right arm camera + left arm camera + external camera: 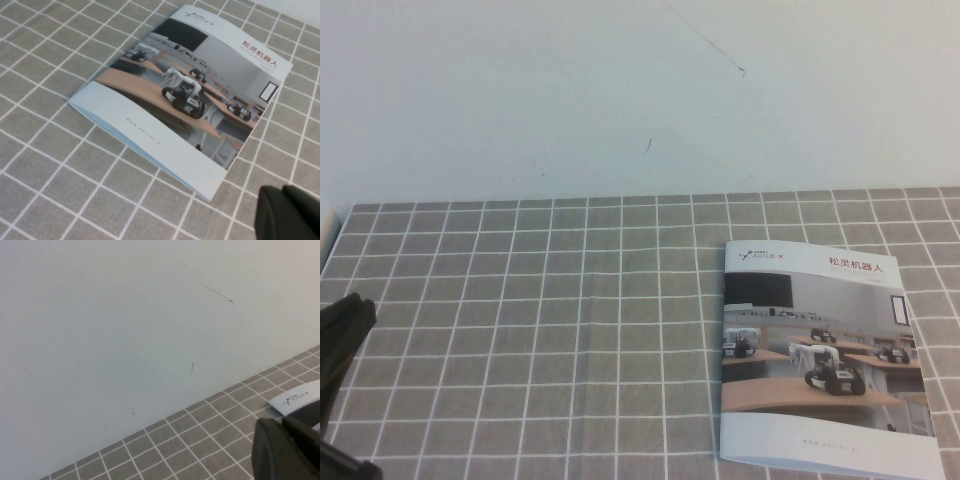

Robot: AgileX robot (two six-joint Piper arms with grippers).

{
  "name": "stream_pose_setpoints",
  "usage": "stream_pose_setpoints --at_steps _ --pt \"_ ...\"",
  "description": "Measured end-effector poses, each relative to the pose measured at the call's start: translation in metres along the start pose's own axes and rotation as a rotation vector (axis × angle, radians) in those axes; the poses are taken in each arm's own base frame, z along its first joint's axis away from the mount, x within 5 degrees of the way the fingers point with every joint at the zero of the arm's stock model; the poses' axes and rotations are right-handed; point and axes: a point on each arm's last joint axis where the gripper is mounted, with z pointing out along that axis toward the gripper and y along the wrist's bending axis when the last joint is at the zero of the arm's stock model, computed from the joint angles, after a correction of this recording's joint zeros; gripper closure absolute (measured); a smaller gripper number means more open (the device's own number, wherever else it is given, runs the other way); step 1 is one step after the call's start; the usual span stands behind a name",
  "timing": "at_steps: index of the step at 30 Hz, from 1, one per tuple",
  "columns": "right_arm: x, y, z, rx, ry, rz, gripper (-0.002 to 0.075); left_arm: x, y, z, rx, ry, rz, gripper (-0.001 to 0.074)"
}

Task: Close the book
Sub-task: 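Close the open booklet and leave it lying on the table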

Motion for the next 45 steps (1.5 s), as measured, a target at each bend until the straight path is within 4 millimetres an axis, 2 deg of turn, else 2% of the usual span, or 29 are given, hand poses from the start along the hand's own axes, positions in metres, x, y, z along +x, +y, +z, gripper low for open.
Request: stream_pose_setpoints --at_steps 10,14,18,27,32,45 --pt "0.0 0.0 0.0 -0.001 -0.001 0.001 0.0729 0.002 0.0 0.0 0.001 -0.002 0.0 0.0738" --pt "0.0 0.0 0.0 -0.001 -0.001 0.001 0.0729 0.015 0.001 -0.005 -0.027 0.011 -0.001 0.0738" --pt "0.0 0.0 0.0 -0.001 -0.001 0.001 0.0729 0.039 0.007 -0.015 -0.132 0.036 -0.006 0.0738" --pt "0.0 0.0 0.0 -0.001 -0.001 0.001 0.0729 0.116 0.007 -0.035 -0.332 0.111 -0.124 0.0738" --pt "0.0 0.0 0.0 -0.001 -0.001 0.001 0.0729 0.137 0.003 -0.044 -0.365 0.227 -0.175 0.0738" --pt "0.0 0.0 0.0 -0.002 0.0 0.002 0.0729 0.14 0.0 -0.045 -0.34 0.249 -0.22 0.0738"
